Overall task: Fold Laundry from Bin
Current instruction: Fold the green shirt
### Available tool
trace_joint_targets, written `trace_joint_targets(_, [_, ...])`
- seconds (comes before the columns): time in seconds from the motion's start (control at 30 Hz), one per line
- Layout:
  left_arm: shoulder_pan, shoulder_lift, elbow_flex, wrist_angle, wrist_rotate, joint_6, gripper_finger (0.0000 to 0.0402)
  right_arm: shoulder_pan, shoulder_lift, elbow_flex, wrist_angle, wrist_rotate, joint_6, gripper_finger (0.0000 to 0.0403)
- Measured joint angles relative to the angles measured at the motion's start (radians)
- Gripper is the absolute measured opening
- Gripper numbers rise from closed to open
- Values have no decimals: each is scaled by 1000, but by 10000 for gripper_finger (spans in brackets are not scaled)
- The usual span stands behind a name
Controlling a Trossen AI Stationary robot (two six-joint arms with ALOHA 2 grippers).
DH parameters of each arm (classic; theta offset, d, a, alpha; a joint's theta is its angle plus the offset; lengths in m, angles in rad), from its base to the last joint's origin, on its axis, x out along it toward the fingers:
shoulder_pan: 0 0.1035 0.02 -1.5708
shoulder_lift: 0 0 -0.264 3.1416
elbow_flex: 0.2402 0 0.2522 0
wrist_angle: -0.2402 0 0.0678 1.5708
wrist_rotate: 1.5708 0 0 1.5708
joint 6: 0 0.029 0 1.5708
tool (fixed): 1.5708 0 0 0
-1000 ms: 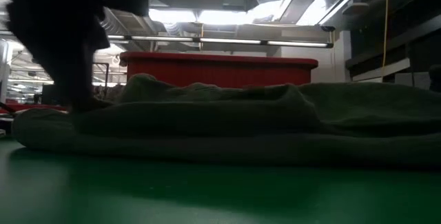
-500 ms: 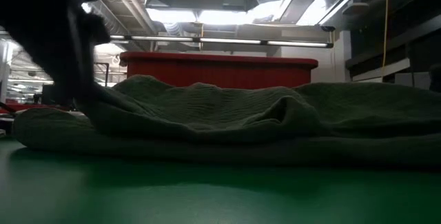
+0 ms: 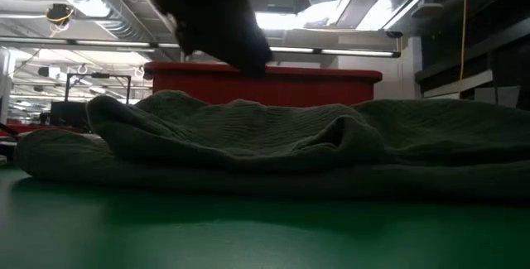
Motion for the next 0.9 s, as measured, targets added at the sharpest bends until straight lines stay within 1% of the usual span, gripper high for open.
trace_joint_targets(0.07, [35, 0, 0, -2, -1, 12, 104, 0, -42, 0, -33, 70, -1, 152])
trace_joint_targets(0.2, [105, 0, 0, -2, 0, 70, 98, 0, -113, 0, -73, 289, -3, 152])
trace_joint_targets(0.3, [156, 0, 0, -2, 0, 125, 95, -1, -142, 0, -74, 445, -18, 152])
trace_joint_targets(0.4, [202, -1, 0, -3, 3, 154, 93, -1, -151, 1, -75, 520, -71, 152])
trace_joint_targets(0.5, [238, -2, 0, -3, 15, 155, 93, -17, -140, 0, -73, 522, -126, 152])
trace_joint_targets(0.6, [266, -2, 0, -3, 67, 168, 93, -49, -130, 0, -79, 492, -166, 152])
trace_joint_targets(0.7, [284, -2, 0, -3, 108, 188, 93, -97, -119, 0, -86, 490, -217, 152])
trace_joint_targets(0.9, [293, -2, 0, -4, 110, 190, 93, -238, -105, 0, -114, 387, -269, 152])
